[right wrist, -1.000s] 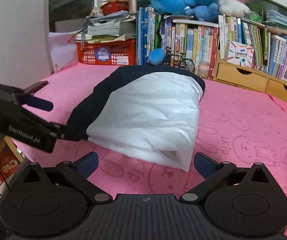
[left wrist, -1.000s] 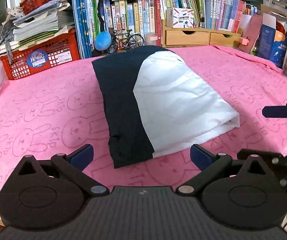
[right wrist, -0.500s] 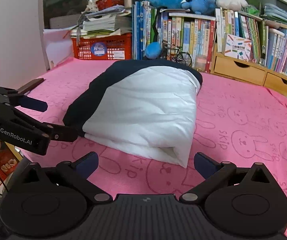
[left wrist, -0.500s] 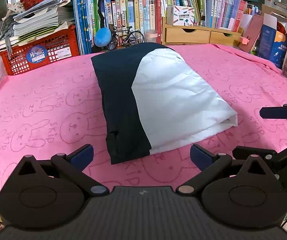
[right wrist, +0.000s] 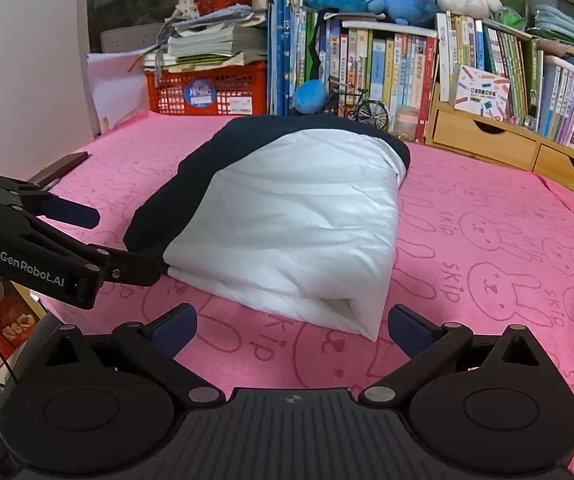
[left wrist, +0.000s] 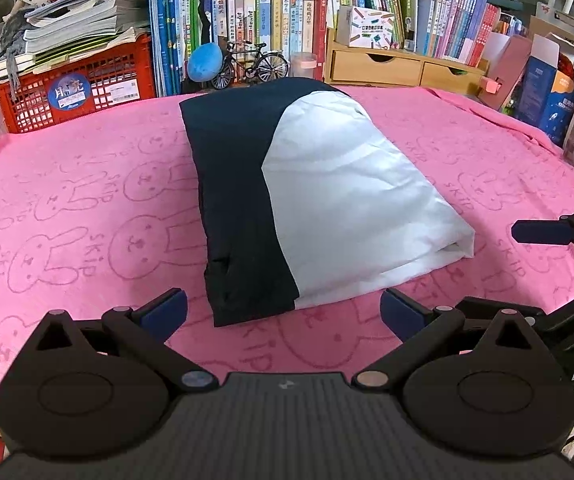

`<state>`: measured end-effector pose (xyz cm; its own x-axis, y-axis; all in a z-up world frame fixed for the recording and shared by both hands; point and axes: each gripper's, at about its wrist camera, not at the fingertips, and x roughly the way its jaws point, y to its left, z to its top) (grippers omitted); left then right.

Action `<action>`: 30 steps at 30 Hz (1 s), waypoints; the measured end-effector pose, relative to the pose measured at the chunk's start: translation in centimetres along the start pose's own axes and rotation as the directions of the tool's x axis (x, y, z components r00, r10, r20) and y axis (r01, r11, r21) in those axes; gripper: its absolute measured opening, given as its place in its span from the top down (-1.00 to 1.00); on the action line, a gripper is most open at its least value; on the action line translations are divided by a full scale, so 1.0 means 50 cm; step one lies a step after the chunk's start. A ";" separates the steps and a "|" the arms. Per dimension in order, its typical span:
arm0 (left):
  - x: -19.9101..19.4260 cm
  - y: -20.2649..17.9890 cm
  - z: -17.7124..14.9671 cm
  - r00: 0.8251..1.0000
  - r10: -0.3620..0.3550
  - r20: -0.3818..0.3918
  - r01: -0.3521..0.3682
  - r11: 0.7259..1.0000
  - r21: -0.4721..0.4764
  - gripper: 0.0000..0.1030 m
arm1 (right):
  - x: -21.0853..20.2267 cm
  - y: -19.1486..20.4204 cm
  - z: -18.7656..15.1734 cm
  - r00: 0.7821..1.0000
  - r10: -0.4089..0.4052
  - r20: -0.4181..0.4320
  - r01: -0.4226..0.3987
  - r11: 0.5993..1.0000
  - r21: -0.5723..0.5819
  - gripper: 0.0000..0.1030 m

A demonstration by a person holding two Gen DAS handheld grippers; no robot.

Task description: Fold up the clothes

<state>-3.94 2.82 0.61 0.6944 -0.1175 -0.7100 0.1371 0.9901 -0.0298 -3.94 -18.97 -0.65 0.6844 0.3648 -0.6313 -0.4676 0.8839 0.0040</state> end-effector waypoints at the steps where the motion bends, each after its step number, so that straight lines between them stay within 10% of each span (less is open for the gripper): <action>1: 0.001 0.001 0.000 1.000 0.002 -0.002 -0.002 1.000 0.001 -1.00 | 0.001 0.001 0.000 1.000 0.001 -0.001 -0.001 1.000 -0.002 -1.00; 30: 0.017 0.011 -0.006 1.000 0.002 -0.029 -0.002 1.000 -0.011 -1.00 | 0.022 0.009 0.001 0.999 0.008 -0.048 -0.008 1.000 -0.010 -1.00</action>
<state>-3.48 3.27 -0.20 0.6740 -0.1133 -0.7300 0.1278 0.9912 -0.0358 -3.37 -18.13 -1.31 0.6533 0.3571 -0.6676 -0.4787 0.8780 0.0012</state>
